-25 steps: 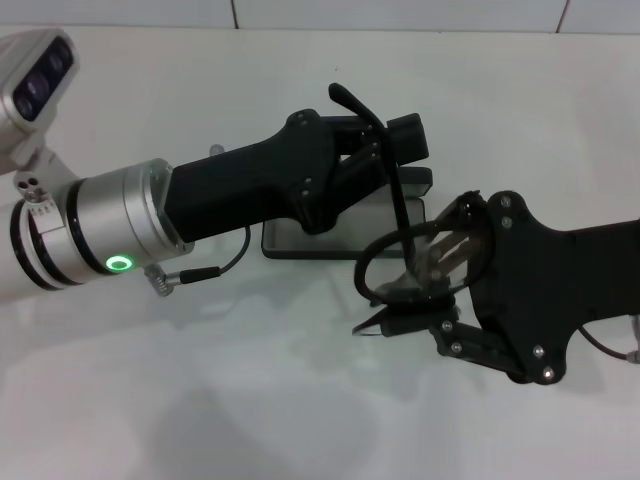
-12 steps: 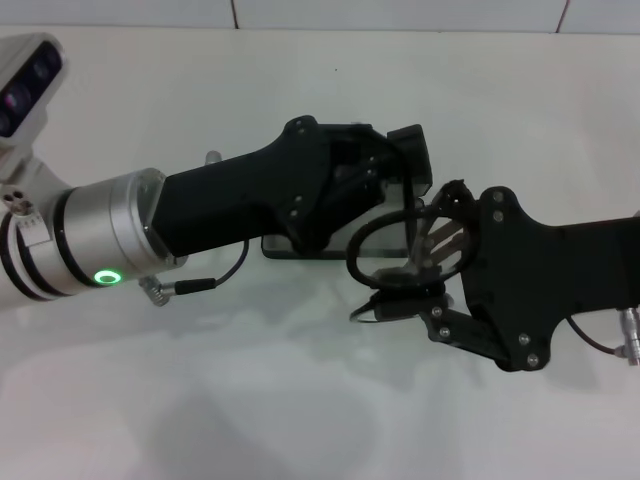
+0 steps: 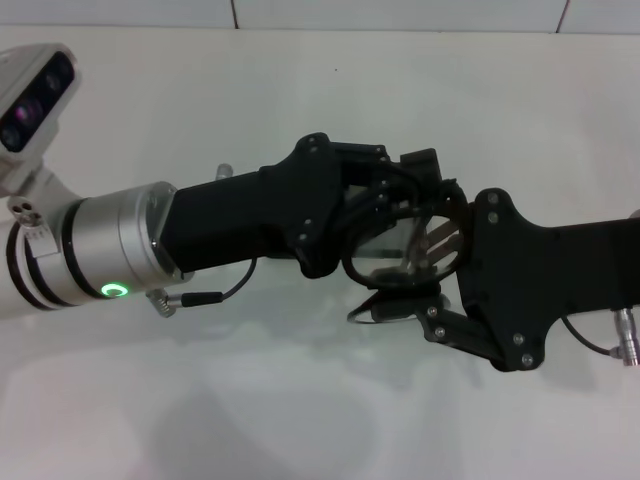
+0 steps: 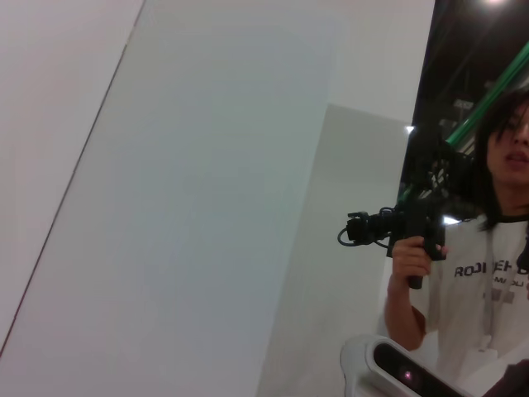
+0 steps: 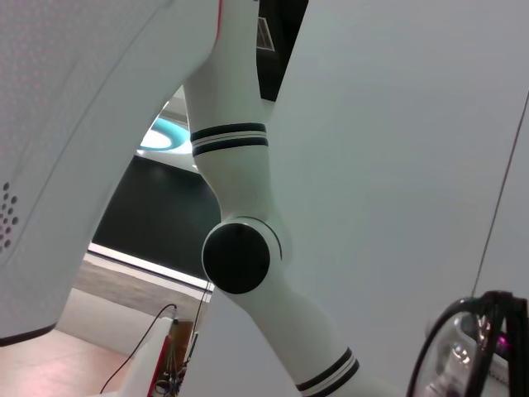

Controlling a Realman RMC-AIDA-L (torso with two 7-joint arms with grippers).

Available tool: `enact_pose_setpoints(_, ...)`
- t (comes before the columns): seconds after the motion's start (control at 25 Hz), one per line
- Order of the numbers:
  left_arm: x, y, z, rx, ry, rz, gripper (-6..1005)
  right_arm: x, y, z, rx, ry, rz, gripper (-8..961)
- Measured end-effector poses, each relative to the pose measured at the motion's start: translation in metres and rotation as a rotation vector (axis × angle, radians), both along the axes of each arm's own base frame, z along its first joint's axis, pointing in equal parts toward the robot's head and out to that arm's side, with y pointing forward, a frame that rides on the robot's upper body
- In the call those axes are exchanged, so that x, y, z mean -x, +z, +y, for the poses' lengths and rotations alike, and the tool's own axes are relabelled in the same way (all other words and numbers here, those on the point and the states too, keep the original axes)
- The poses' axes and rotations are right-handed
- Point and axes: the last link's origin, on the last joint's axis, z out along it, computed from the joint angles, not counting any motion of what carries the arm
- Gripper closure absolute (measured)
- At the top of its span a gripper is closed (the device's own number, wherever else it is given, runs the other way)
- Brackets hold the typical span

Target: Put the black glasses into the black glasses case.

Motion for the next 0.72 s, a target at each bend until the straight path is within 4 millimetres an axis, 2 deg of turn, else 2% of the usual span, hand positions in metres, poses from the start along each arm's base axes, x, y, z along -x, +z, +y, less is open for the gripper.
enact_pose_setpoints(0.72, 0.0049, 0.0028, 0.0019, -0.024, 0.046, -0.031, 935, 0.0, -0.0015, -0.0031, 0.012, 0.006, 0.0, 848)
